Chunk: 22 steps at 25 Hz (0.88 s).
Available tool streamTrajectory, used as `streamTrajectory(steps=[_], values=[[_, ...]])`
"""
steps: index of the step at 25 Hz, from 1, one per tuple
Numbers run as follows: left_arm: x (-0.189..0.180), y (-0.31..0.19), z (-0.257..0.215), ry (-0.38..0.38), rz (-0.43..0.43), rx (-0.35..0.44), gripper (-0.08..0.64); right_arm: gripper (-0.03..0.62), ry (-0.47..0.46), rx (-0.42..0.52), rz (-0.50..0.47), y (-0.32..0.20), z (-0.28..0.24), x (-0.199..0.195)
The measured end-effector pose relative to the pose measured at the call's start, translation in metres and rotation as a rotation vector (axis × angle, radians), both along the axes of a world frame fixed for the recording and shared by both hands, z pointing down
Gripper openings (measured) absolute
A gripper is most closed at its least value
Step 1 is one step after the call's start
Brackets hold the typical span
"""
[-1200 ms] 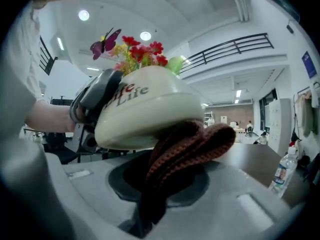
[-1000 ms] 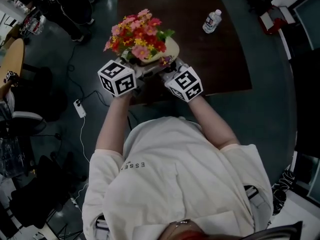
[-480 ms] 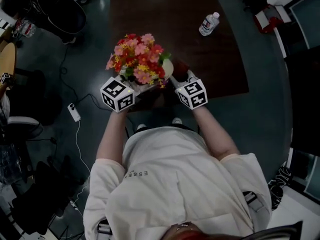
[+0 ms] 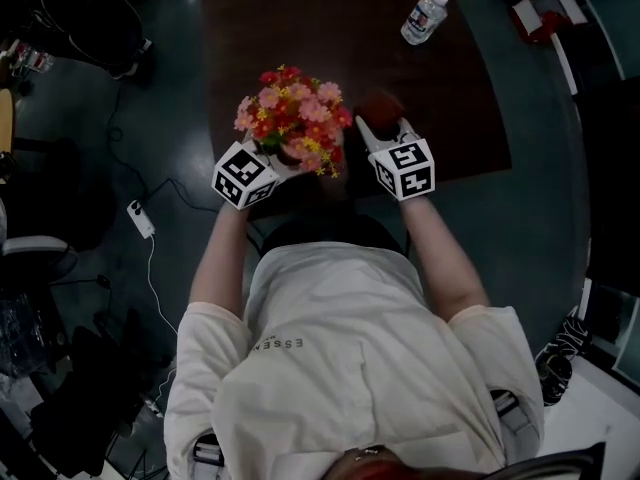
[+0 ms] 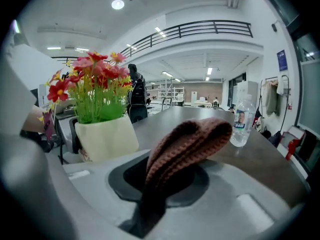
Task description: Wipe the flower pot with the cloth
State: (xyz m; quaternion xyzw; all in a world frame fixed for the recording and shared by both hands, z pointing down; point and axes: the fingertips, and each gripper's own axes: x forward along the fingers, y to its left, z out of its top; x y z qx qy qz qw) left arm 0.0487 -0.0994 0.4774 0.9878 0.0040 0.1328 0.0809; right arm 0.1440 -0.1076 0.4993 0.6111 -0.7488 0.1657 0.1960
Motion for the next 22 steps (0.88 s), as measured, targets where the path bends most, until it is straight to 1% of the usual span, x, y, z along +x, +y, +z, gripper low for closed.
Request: streamTrajectory(steps=[3,5,7,13,15,17,19,20,22], values=[[0.003,0.007,0.026,-0.059,0.034,0.019,0.538,0.046,0.008,0.007,0.003,0.005,0.011,0.002],[0.005,0.013,0.044,-0.106,0.059,0.013,0.538,0.046,0.008,0.008,0.012,0.009,0.018,0.006],[0.009,0.016,0.056,-0.135,0.082,0.013,0.538,0.046,0.004,0.008,0.027,0.01,0.023,0.013],[0.013,0.018,0.067,-0.145,0.098,0.051,0.54,0.046,-0.005,-0.02,0.053,0.015,0.033,0.027],[0.012,0.019,0.069,-0.154,0.101,0.051,0.543,0.046,-0.007,-0.038,0.054,0.017,0.034,0.028],[0.006,0.022,0.072,-0.185,0.105,0.037,0.591,0.046,-0.004,-0.059,0.05,0.019,0.033,0.025],[-0.004,0.026,0.074,-0.213,0.094,0.028,0.592,0.046,-0.002,-0.078,0.038,0.021,0.03,0.021],[-0.01,0.027,0.071,-0.217,0.074,0.025,0.592,0.046,-0.003,-0.087,0.031,0.023,0.028,0.018],[-0.023,0.025,0.055,-0.195,-0.01,0.017,0.592,0.046,-0.007,-0.111,0.015,0.028,0.027,0.012]])
